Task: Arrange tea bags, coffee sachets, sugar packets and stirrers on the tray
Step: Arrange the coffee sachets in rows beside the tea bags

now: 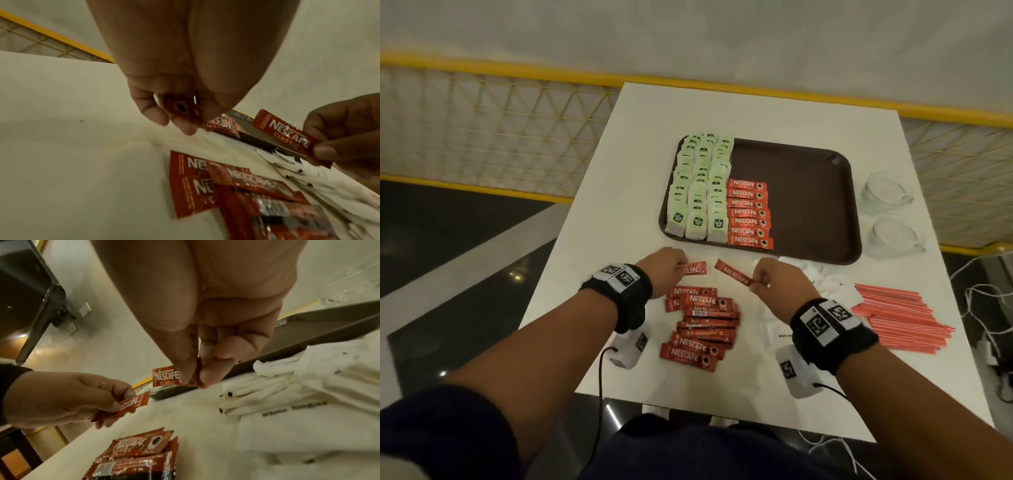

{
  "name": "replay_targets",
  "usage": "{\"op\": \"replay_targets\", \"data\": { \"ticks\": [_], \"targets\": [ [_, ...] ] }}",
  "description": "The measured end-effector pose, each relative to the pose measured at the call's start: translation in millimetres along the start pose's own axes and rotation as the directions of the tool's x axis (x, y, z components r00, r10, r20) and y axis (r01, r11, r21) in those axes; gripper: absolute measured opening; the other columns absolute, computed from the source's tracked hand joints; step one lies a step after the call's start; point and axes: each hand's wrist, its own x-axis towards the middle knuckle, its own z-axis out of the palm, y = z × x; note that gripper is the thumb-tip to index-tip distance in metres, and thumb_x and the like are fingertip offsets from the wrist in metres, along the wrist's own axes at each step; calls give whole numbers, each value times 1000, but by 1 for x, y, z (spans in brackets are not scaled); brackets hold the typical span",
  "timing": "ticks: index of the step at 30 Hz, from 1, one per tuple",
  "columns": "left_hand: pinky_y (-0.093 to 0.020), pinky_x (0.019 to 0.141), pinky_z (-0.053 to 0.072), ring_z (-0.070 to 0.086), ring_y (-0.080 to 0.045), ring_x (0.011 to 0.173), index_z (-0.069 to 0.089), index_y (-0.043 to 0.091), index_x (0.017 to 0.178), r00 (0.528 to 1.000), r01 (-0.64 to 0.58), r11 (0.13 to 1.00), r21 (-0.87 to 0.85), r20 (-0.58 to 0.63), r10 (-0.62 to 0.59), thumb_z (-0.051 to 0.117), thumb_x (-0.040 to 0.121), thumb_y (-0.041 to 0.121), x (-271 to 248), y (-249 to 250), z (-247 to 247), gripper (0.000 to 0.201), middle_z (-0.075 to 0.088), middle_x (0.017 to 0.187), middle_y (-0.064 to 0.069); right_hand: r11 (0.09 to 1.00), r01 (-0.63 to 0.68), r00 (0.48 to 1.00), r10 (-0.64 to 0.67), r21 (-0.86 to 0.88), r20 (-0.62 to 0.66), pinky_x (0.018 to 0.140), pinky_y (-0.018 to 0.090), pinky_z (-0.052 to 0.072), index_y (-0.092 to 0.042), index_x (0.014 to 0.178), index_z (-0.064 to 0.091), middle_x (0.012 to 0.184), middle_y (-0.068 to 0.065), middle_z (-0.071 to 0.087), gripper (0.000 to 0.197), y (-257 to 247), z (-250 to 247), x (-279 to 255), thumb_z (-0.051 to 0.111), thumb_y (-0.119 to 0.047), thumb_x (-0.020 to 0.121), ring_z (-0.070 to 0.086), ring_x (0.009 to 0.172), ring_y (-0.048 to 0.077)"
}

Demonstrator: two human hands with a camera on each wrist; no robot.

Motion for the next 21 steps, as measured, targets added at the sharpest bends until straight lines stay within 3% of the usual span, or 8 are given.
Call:
{"op": "replay_targets", "data": {
  "ticks": [4,8,13,21],
  "targets": [
    [-39,87,48,56,-22,96,55,12,111,997,-22,995,98,69,15,40,100,35,-10,9,12,29,56,108,-6,996,-2,1000,1,89,11,77,36,54,-20,87,58,84,-4,61,9,11,-7,-5,66,-23,89,61,77,15],
    [-41,91,46,51,-19,106,50,22,126,997,-55,965,256,62,40,57,88,57,-12,5,28,53,48,118,1,992,-3,999,-2,128,34,80,39,57,-20,85,58,81,-6,60,10,21,-10,-6,68,-23,88,62,77,14],
    [-40,89,45,52,-23,108,50,20,126,999,-51,954,296,8,51,66,83,54,-8,7,37,57,50,119,-1,989,21,998,-28,143,50,78,38,57,-17,88,60,80,-6,60,9,27,-13,-4,68,-21,88,61,74,13],
    [-42,88,49,59,-24,101,55,20,111,998,62,971,232,-7,-62,71,83,42,-3,17,32,39,61,110,-1,986,58,995,-69,154,72,77,40,56,-20,85,61,84,0,63,10,35,-17,5,69,-24,87,64,77,19]
  ]
}}
